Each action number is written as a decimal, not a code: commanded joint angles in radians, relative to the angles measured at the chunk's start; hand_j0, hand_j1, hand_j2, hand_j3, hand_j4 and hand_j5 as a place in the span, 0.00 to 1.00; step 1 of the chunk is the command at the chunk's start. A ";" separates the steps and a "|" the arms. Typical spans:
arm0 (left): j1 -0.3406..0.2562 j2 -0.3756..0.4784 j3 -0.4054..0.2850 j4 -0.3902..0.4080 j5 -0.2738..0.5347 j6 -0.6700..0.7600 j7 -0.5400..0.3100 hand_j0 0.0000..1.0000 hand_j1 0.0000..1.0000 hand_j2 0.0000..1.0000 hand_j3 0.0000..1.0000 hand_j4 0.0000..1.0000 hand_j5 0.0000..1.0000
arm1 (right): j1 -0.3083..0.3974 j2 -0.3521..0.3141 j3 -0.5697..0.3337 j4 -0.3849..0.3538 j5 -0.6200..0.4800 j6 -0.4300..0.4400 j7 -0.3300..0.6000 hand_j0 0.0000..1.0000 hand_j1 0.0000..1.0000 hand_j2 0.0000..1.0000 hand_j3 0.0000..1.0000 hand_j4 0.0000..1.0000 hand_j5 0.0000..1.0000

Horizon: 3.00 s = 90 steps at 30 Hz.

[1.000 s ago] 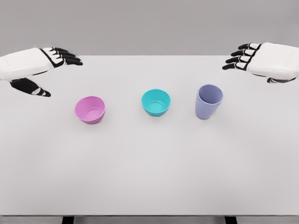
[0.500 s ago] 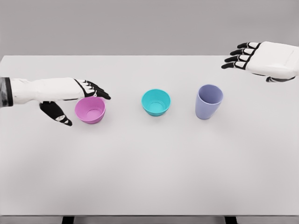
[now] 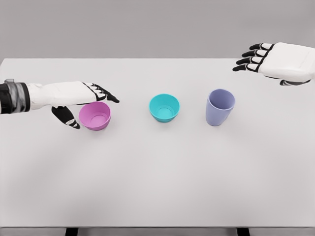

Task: Stacking bowl and cup with both arms

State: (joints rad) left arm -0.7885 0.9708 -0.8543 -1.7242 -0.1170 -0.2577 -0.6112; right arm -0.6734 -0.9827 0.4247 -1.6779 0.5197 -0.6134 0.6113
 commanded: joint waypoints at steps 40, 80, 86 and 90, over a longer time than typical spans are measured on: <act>0.035 -0.070 -0.017 0.043 -0.090 0.175 0.000 1.00 1.00 1.00 1.00 1.00 1.00 | -0.003 0.003 0.016 0.000 -0.003 0.003 0.000 1.00 1.00 1.00 1.00 1.00 1.00; 0.038 -0.138 -0.037 0.124 -0.096 0.195 0.000 1.00 1.00 1.00 1.00 1.00 1.00 | -0.003 -0.002 0.016 0.000 -0.003 0.003 0.000 1.00 1.00 1.00 1.00 1.00 1.00; 0.038 -0.138 -0.037 0.130 -0.096 0.195 0.000 1.00 1.00 1.00 1.00 1.00 1.00 | -0.003 -0.002 0.016 -0.002 -0.003 0.003 0.000 1.00 1.00 1.00 1.00 1.00 1.00; 0.038 -0.139 -0.038 0.138 -0.098 0.195 0.000 1.00 1.00 1.00 1.00 1.00 1.00 | -0.003 -0.002 0.016 -0.002 -0.003 0.003 0.000 1.00 1.00 1.00 1.00 1.00 1.00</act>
State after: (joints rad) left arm -0.7501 0.8311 -0.8928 -1.5892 -0.2155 -0.0628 -0.6112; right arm -0.6765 -0.9838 0.4407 -1.6796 0.5198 -0.6134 0.6113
